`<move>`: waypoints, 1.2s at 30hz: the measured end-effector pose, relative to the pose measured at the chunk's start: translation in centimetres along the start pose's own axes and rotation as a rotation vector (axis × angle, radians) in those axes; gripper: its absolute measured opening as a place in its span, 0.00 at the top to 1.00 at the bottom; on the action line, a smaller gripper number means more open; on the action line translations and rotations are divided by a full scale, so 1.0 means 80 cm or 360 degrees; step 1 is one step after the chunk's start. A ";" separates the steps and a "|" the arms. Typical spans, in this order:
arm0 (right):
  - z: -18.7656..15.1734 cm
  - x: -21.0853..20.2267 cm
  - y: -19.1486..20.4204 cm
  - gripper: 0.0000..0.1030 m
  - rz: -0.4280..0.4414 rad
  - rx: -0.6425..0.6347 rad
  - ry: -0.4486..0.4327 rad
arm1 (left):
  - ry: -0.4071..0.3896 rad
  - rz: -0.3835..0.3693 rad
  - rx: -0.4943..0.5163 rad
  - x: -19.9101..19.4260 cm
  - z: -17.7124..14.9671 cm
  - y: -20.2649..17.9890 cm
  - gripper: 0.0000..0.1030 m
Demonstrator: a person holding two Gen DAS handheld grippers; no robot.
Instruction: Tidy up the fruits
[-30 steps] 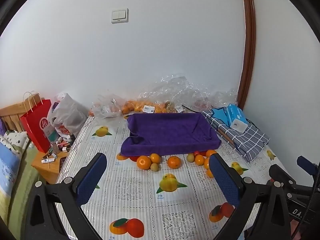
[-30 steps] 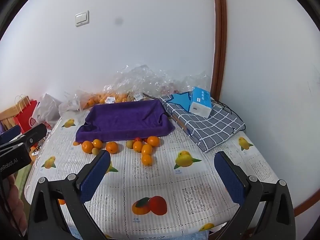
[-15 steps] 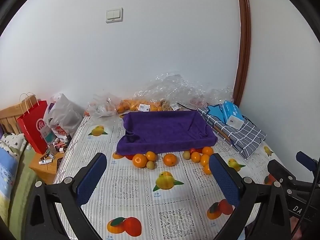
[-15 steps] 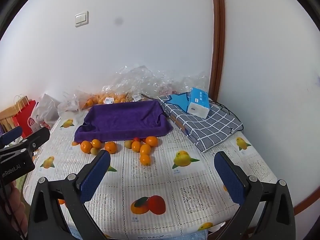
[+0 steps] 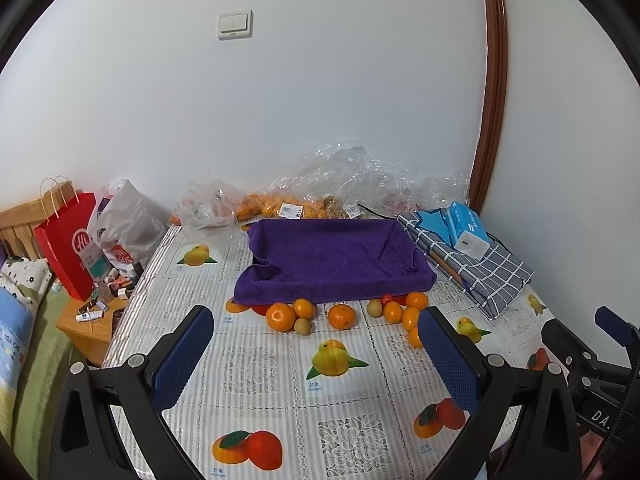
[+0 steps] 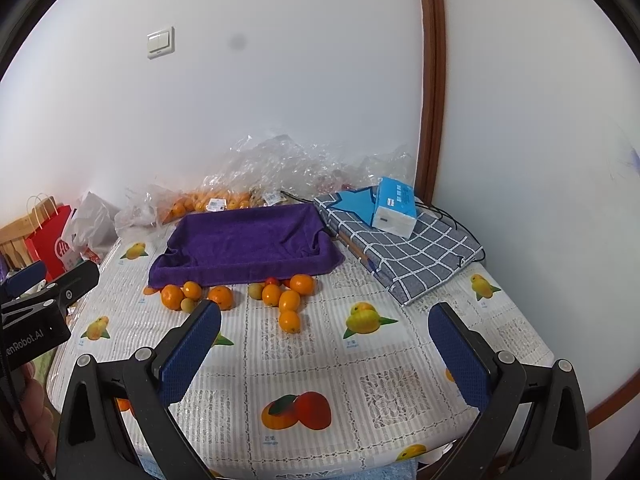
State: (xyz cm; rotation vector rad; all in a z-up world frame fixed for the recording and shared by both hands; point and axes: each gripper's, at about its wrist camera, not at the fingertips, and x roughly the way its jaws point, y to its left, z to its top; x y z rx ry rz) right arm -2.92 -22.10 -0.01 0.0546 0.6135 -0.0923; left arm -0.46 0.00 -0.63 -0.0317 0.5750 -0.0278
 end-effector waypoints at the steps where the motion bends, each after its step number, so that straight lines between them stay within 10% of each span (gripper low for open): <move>1: 0.001 0.000 0.000 0.01 0.0003 0.0000 0.0000 | -0.0004 0.0003 0.0004 0.000 0.000 0.000 0.00; 36: -0.008 0.000 0.008 0.01 0.0017 0.0008 -0.0017 | -0.0001 -0.0009 -0.0016 0.000 -0.005 0.002 0.00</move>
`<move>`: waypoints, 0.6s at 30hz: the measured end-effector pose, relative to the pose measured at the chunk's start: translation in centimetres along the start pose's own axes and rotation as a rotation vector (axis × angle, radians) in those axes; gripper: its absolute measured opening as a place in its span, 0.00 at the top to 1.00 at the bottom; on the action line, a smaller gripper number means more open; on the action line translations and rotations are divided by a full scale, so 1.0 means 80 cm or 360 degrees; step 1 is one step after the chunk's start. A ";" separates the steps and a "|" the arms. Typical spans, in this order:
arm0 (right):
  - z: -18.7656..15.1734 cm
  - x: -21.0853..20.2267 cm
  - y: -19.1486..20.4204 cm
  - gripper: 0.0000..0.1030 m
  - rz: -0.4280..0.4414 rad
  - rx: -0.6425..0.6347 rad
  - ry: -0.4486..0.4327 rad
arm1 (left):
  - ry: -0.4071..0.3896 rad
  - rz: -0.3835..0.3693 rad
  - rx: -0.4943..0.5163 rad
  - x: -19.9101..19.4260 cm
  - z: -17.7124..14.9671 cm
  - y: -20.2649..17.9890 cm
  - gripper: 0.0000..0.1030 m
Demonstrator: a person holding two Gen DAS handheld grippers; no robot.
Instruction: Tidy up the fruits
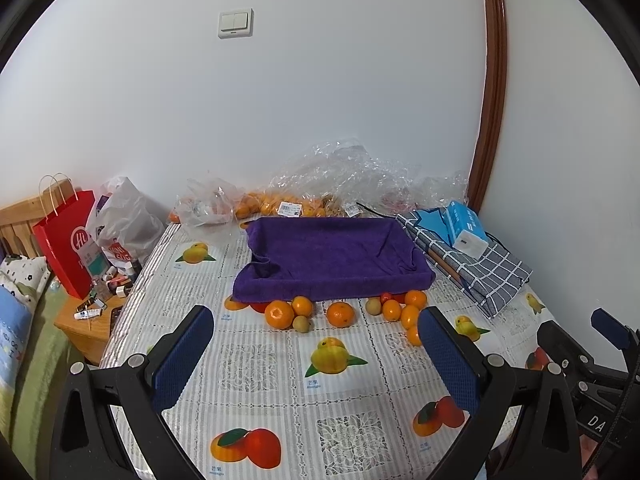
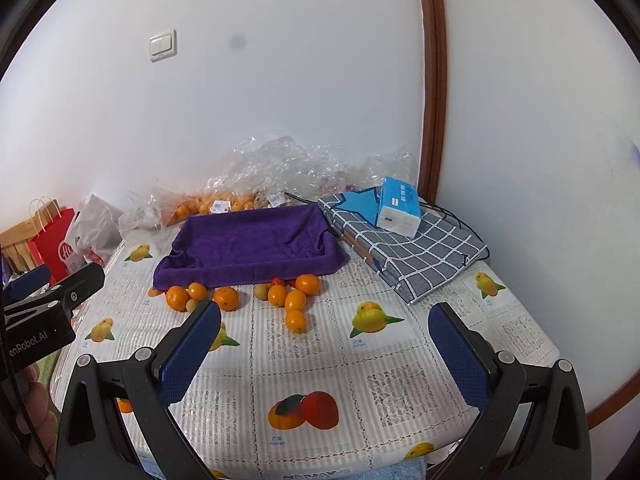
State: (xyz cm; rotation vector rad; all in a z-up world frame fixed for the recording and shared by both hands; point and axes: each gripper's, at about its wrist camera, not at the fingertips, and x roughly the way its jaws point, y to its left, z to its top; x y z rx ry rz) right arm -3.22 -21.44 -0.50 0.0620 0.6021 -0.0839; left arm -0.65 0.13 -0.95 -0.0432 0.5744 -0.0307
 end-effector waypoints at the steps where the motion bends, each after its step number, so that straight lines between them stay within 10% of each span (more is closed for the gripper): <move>1: 0.000 0.000 0.000 0.01 0.0002 0.0002 0.0001 | -0.0003 0.0001 0.0004 0.000 0.000 -0.001 0.00; 18: -0.003 0.003 0.000 0.01 0.0010 0.0017 -0.0014 | 0.0003 0.0002 0.0013 0.004 -0.004 0.001 0.00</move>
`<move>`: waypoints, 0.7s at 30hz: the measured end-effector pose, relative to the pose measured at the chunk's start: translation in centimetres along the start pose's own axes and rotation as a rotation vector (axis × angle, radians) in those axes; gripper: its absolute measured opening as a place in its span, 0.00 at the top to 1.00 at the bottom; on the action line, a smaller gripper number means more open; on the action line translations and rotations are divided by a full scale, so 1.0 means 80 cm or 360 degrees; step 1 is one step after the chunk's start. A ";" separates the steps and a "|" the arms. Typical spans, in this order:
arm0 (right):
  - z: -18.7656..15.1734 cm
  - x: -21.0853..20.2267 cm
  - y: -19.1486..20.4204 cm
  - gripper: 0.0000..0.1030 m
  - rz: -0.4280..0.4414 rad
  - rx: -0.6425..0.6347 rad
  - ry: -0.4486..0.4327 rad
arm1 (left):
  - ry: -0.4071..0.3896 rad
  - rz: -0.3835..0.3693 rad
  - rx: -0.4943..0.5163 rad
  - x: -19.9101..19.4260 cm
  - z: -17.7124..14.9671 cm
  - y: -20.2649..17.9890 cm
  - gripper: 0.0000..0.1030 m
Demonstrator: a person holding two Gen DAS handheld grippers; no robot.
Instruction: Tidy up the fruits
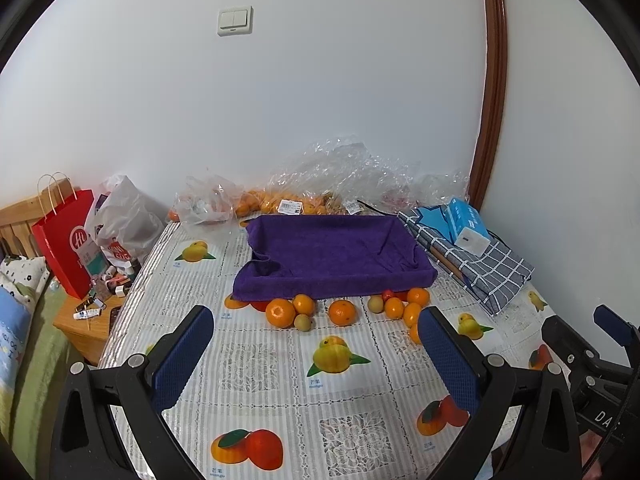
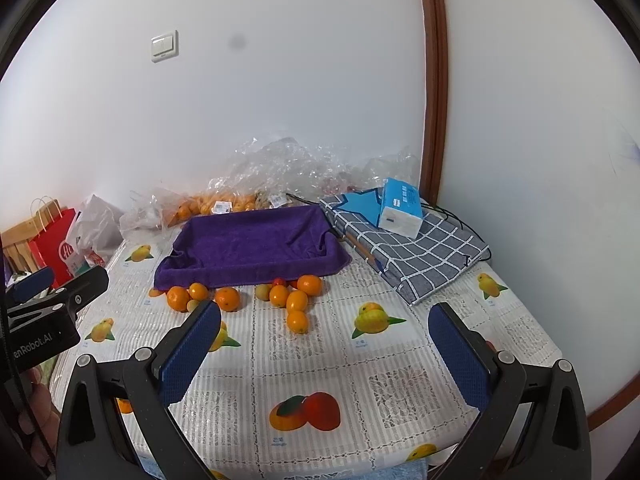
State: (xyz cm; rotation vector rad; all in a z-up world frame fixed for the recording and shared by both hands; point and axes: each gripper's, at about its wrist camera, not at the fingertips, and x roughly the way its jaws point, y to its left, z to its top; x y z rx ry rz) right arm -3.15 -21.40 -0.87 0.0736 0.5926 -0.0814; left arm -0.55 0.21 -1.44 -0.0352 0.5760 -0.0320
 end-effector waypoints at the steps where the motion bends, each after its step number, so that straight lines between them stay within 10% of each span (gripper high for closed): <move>1: 0.000 0.001 0.000 0.01 0.0001 0.0002 -0.0001 | 0.0000 -0.0002 0.0000 0.001 0.000 0.001 0.00; 21: -0.029 0.128 0.012 0.05 0.0088 -0.0194 0.0182 | 0.0232 0.0081 -0.0084 0.126 -0.031 0.079 0.02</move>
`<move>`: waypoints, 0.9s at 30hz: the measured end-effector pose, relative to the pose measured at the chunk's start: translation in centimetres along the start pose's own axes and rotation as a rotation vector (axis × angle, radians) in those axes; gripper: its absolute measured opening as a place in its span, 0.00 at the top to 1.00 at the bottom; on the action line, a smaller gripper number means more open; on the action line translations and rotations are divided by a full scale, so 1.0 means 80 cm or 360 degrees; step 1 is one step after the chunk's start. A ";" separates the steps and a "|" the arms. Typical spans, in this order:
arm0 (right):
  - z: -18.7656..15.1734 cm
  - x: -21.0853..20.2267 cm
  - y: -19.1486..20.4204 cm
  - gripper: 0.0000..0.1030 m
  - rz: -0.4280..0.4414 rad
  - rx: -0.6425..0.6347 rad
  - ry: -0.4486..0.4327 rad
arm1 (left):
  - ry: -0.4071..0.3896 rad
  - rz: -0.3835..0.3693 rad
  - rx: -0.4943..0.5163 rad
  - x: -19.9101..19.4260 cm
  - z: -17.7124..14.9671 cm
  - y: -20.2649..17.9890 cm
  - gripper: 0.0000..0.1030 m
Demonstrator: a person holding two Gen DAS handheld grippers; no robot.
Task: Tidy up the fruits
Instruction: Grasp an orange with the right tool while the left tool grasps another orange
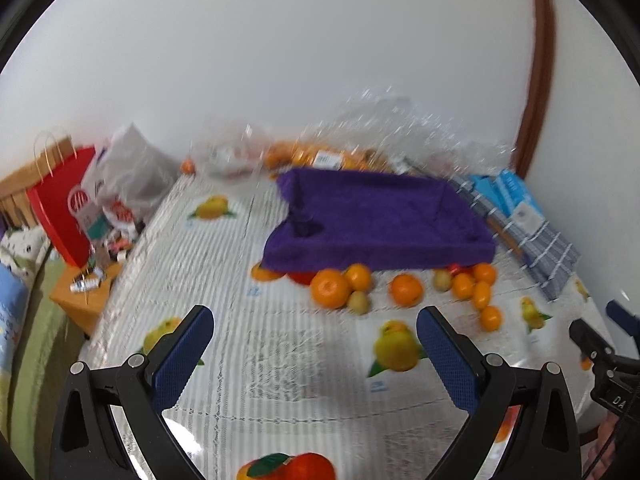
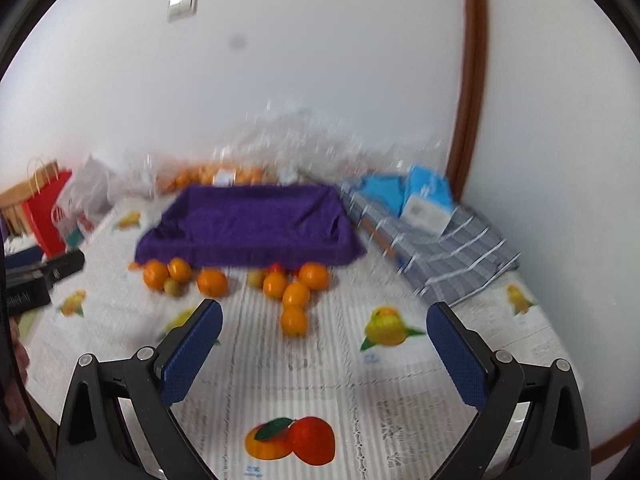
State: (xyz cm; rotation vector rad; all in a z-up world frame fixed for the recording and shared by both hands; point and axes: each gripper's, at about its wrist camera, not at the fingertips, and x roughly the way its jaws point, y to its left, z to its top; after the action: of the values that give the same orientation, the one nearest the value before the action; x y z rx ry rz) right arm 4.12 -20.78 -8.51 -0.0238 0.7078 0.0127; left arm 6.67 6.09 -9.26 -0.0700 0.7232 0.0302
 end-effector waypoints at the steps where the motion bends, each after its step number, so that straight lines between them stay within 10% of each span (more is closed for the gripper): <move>1: -0.005 0.014 0.000 0.09 0.0016 0.0004 0.0044 | 0.0029 0.0009 -0.0006 0.014 -0.005 0.007 0.02; 10: -0.046 0.114 0.002 0.31 0.0095 0.0108 0.0233 | 0.0201 0.0118 -0.0011 0.094 -0.043 0.046 0.10; 17: -0.039 0.153 0.012 0.35 0.0108 0.0105 0.0267 | 0.0251 0.0061 -0.0088 0.120 -0.056 0.058 0.27; 27: -0.033 0.166 0.005 0.69 0.0209 0.0142 0.0282 | 0.0224 -0.0083 -0.0085 0.129 -0.048 0.052 0.29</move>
State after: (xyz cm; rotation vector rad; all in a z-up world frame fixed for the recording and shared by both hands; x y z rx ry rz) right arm 12.50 -20.42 -19.15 0.1083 0.8856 0.1058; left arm 11.67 9.96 -19.20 -0.1429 0.8607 -0.0053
